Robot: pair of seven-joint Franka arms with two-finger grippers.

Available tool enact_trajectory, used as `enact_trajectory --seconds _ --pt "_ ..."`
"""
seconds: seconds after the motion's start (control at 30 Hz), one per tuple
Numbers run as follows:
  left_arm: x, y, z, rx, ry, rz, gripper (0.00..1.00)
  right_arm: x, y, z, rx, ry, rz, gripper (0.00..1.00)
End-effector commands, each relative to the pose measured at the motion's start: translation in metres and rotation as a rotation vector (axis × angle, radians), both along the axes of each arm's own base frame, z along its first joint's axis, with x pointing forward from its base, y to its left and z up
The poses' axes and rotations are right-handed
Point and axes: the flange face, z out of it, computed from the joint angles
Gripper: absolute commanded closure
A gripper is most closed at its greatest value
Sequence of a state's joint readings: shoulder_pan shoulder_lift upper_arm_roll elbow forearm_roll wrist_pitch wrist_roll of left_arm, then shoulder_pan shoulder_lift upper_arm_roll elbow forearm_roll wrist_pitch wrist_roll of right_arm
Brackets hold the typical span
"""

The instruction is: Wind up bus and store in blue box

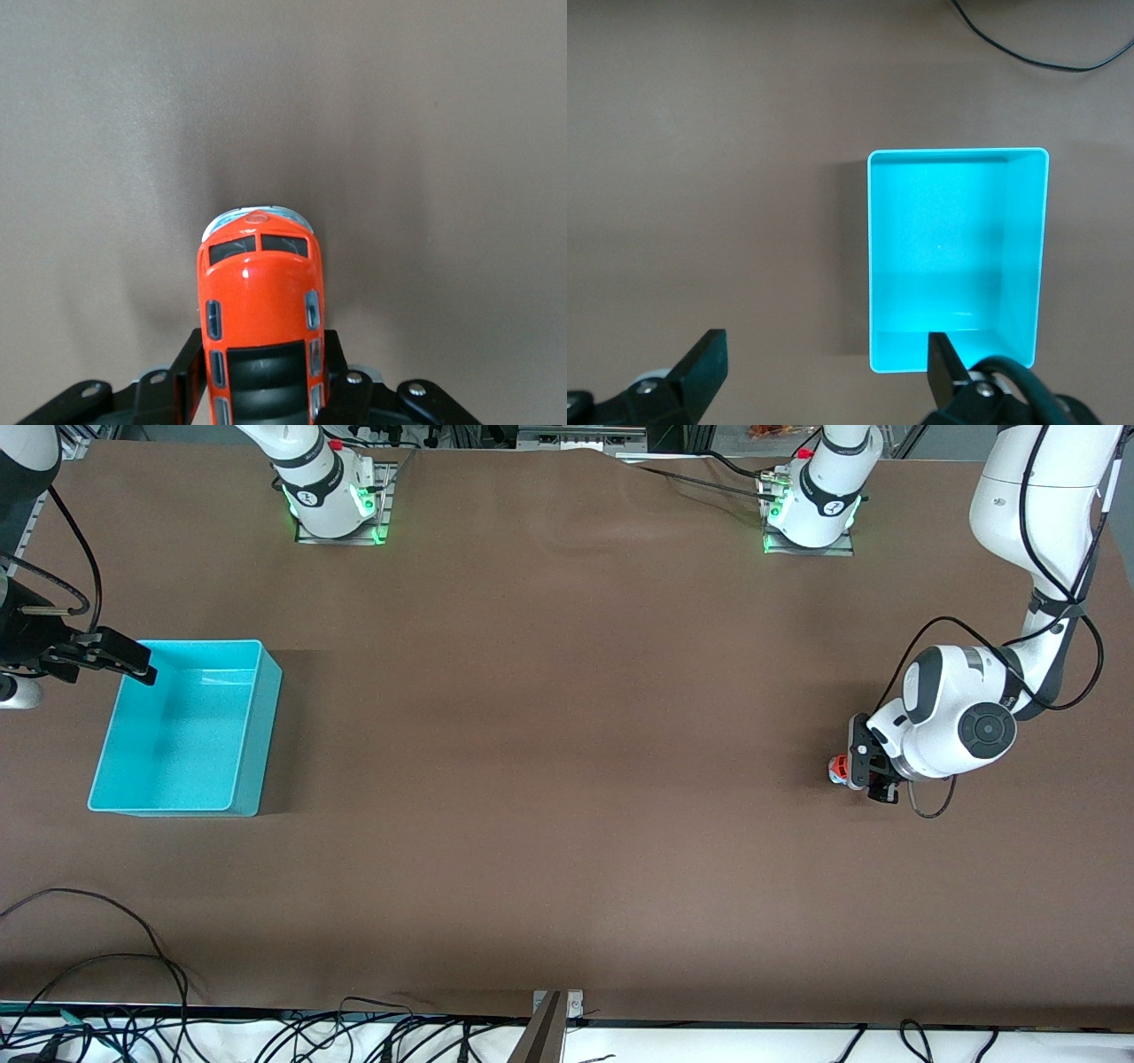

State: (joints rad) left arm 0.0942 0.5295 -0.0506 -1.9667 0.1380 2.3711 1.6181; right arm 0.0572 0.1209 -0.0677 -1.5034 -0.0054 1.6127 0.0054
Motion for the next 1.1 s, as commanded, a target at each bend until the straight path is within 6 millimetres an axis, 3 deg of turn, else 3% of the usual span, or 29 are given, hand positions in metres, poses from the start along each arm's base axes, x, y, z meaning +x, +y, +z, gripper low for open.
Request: enact_trajectory --seconds 0.0,0.23,0.73,1.07 --pt "-0.009 0.008 -0.006 0.009 -0.024 -0.022 0.81 0.000 0.002 0.007 0.013 -0.009 -0.005 0.00" --pt "-0.020 0.035 -0.024 -0.004 -0.050 -0.022 0.80 0.000 0.001 0.007 0.013 -0.009 -0.006 0.00" --pt "-0.035 0.145 -0.051 -0.023 -0.088 -0.032 0.79 0.000 0.001 0.007 0.013 -0.009 -0.008 0.00" --pt "-0.044 0.190 -0.054 -0.022 -0.095 -0.004 0.77 0.000 0.001 0.007 0.013 -0.009 -0.008 0.00"
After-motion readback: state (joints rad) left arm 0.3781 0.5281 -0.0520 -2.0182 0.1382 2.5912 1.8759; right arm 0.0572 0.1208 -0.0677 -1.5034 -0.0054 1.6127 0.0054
